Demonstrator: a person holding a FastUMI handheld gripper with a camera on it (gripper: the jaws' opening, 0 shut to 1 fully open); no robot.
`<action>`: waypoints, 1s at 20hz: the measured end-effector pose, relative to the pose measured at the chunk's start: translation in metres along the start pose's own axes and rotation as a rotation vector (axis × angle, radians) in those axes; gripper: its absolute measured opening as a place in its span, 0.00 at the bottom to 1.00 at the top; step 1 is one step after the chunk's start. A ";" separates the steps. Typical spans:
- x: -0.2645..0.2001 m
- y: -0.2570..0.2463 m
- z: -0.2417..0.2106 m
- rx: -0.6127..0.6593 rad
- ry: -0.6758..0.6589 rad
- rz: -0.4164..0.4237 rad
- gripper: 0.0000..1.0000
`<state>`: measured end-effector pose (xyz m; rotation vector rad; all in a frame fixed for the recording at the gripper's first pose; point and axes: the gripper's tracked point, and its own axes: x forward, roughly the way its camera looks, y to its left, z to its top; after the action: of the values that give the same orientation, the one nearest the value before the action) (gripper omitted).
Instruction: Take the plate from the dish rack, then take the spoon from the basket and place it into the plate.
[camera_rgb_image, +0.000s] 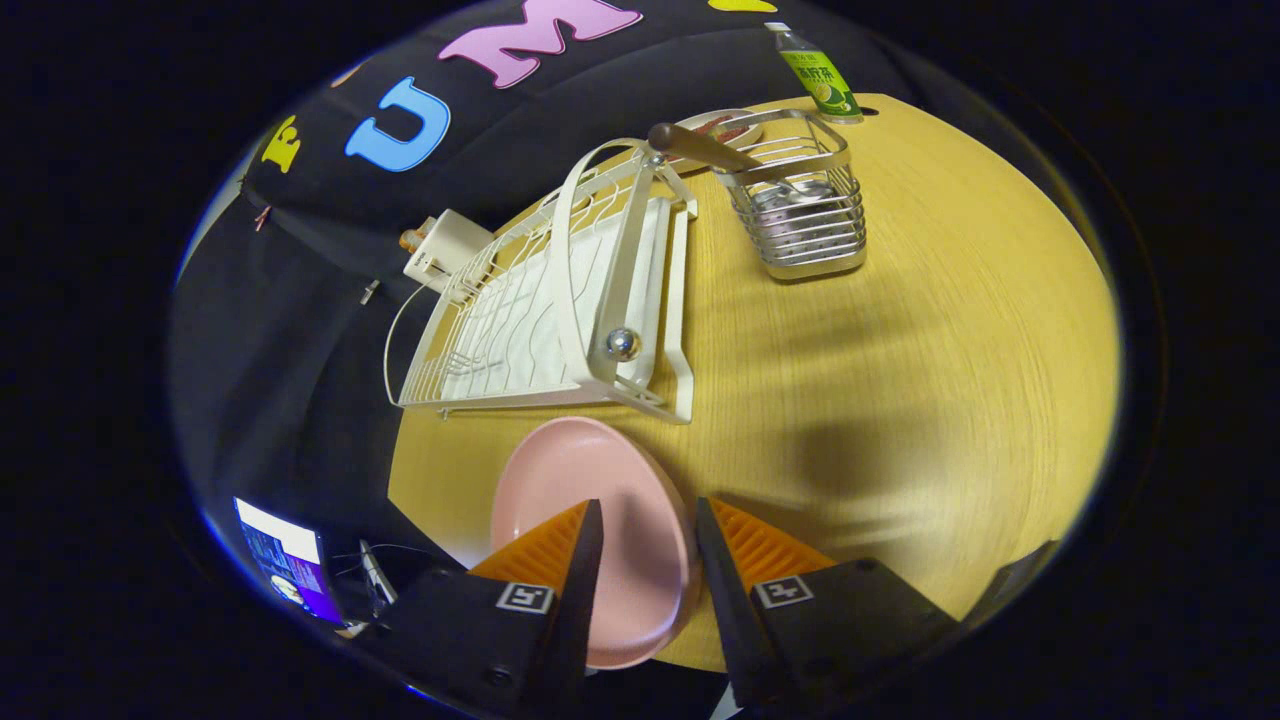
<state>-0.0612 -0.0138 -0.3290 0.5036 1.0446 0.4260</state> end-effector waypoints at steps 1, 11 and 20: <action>-0.004 -0.001 0.001 -0.005 -0.008 0.003 0.59; -0.087 -0.018 0.083 -0.282 -0.403 -0.132 0.98; -0.074 -0.005 0.162 -0.496 -0.619 -0.181 0.98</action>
<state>0.0515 -0.0896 -0.2132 0.0749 0.3576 0.3211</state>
